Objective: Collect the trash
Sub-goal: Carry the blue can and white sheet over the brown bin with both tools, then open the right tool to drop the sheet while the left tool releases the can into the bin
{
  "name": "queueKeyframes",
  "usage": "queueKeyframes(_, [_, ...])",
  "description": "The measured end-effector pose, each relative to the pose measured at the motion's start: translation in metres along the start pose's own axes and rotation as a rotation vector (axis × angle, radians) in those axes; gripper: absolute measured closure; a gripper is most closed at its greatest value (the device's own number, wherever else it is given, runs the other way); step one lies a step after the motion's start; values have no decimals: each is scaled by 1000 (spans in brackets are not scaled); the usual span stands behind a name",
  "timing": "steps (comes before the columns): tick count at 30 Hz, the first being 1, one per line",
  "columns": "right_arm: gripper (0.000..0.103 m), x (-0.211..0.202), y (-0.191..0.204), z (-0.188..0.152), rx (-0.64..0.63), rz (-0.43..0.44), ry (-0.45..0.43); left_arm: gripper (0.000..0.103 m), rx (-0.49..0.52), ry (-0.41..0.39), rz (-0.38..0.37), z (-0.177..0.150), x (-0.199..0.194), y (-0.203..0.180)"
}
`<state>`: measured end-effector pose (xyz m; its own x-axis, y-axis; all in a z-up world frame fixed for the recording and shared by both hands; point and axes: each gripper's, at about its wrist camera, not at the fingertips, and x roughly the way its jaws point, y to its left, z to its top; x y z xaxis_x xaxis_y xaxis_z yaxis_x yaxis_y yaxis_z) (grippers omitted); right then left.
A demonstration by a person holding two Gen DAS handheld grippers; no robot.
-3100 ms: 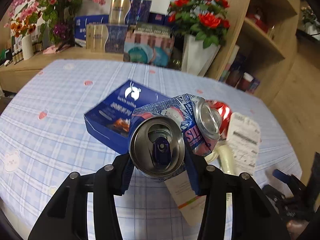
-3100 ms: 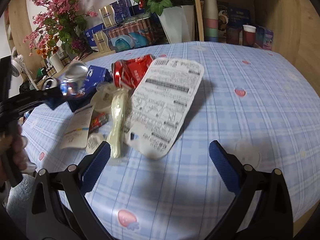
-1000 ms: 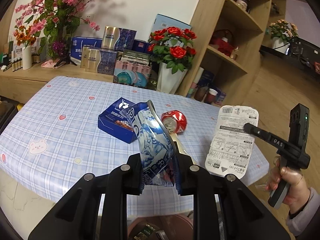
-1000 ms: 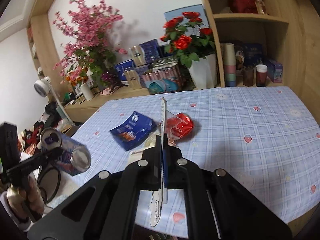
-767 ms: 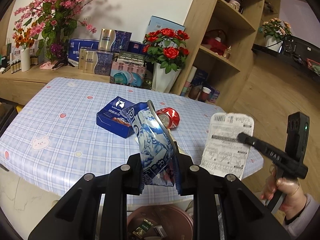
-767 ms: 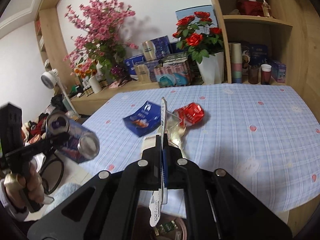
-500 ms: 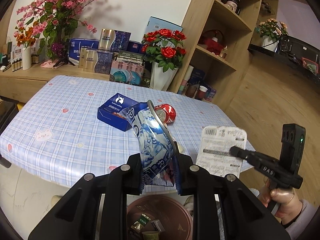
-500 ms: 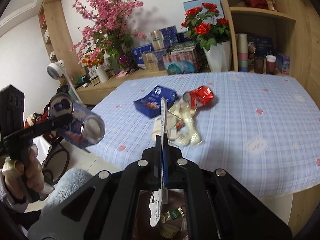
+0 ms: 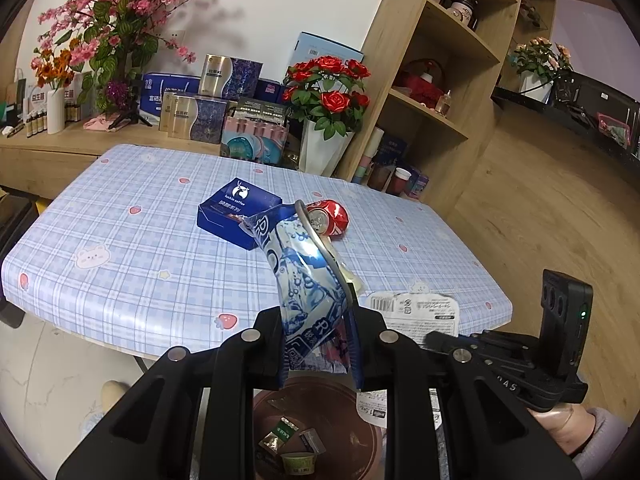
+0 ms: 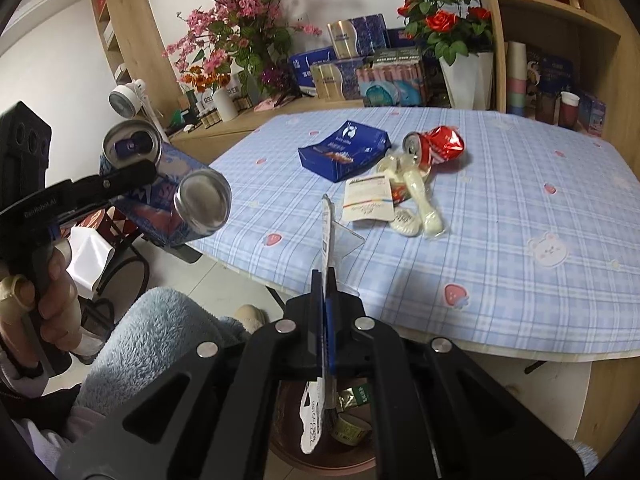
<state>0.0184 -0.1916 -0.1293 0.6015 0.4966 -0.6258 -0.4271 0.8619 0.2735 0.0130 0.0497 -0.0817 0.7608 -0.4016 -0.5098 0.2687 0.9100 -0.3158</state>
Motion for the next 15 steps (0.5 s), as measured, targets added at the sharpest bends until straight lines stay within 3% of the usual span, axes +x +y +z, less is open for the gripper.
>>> queueKeyframes(3, [96, 8, 0, -6, 14, 1, 30, 81, -4, 5, 5, -3, 1, 1])
queueKeyframes(4, [87, 10, -1, -8, 21, -3, 40, 81, -5, 7, 6, -4, 1, 2])
queueKeyframes(5, [68, 12, -2, -9, 26, -6, 43, 81, -8, 11, 6, -5, 2, 3])
queueKeyframes(7, [44, 12, -2, -11, 24, -14, 37, 81, -11, 16, 7, -6, 3, 4])
queueKeyframes(11, [9, 2, -3, -8, 11, -81, -38, 81, -11, 28, 5, -10, 6, 4])
queueKeyframes(15, [6, -10, -12, -4, 34, -173, -121, 81, -8, 47, 1, -16, 10, 2])
